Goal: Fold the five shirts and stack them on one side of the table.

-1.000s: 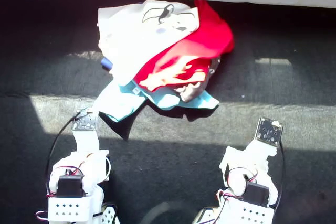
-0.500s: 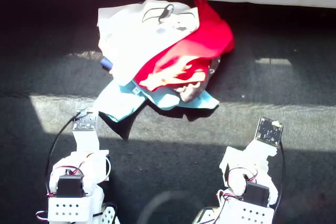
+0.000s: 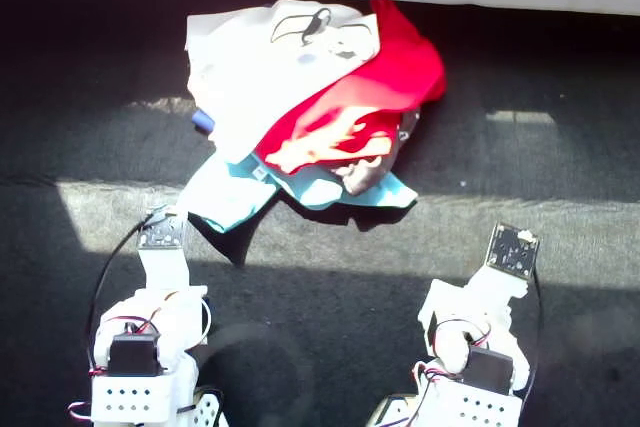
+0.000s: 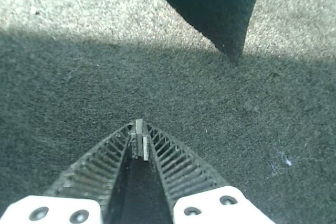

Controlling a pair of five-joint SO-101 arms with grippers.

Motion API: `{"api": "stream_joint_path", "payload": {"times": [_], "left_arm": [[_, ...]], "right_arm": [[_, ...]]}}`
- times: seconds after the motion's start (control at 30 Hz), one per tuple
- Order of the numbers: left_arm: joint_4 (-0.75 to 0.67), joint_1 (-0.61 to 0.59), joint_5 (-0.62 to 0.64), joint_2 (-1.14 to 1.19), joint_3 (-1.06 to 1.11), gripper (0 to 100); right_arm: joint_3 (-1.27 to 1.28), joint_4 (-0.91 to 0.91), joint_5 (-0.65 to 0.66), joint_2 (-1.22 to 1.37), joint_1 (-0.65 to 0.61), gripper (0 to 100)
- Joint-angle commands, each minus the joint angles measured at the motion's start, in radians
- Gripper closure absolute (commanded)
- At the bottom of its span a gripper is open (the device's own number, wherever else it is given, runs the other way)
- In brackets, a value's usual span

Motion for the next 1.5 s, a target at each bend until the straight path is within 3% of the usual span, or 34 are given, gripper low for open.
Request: {"api": "stream_joint_path", "payload": {"times": [0.0,0.73,1.0,1.1,1.23,1.47], "left_arm": [[0.003,0.008,0.006,-0.005,0.013,99],[-0.014,0.008,0.005,-0.008,0.012,99],[-0.414,-0.008,0.003,-0.010,-0.050,99],[-0.496,-0.012,0.003,-0.008,-0.101,95],[-0.503,-0.044,0.005,-0.005,-0.259,87],[-0.499,-0.041,0.006,0.113,-0.641,87]], "right_arm": [[0.122,-0.010,-0.008,-0.004,-0.002,79.7],[0.122,-0.010,-0.008,-0.004,-0.002,79.7],[0.122,-0.010,-0.008,-0.004,-0.002,79.7],[0.122,-0.010,-0.008,-0.004,-0.002,79.7],[0.122,-0.010,-0.008,-0.004,-0.002,79.7],[0.122,-0.010,-0.008,-0.004,-0.002,79.7]]}}
